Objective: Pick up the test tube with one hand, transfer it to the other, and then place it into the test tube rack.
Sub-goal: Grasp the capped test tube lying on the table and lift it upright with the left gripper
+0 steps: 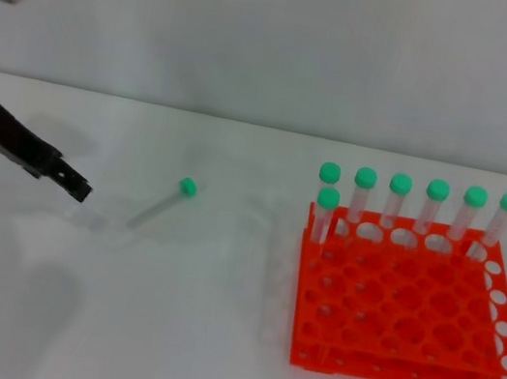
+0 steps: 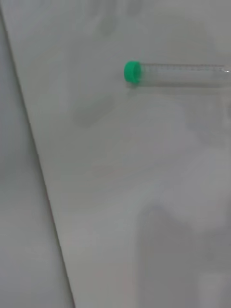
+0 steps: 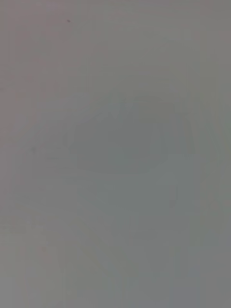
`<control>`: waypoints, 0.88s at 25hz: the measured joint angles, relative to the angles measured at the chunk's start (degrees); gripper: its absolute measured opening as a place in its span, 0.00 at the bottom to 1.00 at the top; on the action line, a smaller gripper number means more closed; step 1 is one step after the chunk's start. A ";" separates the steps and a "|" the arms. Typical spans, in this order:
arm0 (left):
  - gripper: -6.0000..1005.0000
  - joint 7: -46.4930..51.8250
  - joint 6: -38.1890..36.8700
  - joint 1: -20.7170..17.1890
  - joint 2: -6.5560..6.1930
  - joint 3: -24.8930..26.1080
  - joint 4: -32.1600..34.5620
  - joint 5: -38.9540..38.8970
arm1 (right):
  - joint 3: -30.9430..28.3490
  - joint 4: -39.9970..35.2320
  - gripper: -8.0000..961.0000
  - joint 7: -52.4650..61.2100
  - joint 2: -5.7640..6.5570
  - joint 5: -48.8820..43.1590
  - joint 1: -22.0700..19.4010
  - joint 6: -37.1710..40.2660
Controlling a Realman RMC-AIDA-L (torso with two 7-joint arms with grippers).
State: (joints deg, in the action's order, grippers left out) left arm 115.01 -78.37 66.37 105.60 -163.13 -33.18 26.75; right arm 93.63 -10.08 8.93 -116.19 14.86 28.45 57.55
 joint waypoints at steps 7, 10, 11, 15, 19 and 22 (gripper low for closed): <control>0.87 0.76 3.39 1.41 1.20 0.01 2.36 2.52 | 1.35 -0.24 0.85 0.15 0.00 0.03 -0.17 -0.19; 0.87 0.34 6.26 1.23 2.37 0.01 2.59 2.49 | 2.03 -0.24 0.85 0.20 0.00 0.29 -0.15 -0.18; 0.87 0.34 6.26 1.23 2.37 0.01 2.59 2.49 | 2.22 -0.24 0.85 0.20 0.00 0.32 -0.17 -0.16; 0.87 -0.72 11.81 0.54 3.32 0.07 6.57 1.69 | 2.38 -0.30 0.85 0.25 0.00 0.34 -0.44 0.08; 0.86 -1.96 16.01 0.32 4.09 0.09 10.49 0.65 | 2.38 -0.30 0.85 0.42 0.00 0.35 -0.55 0.11; 0.86 -2.51 17.64 0.48 4.97 0.10 10.84 0.48 | 2.44 -0.30 0.85 1.02 0.00 0.35 -0.57 0.11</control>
State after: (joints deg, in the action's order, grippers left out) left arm 112.50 -60.72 66.85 110.58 -163.03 -22.34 27.23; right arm 96.07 -10.38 9.95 -116.19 15.21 27.88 57.66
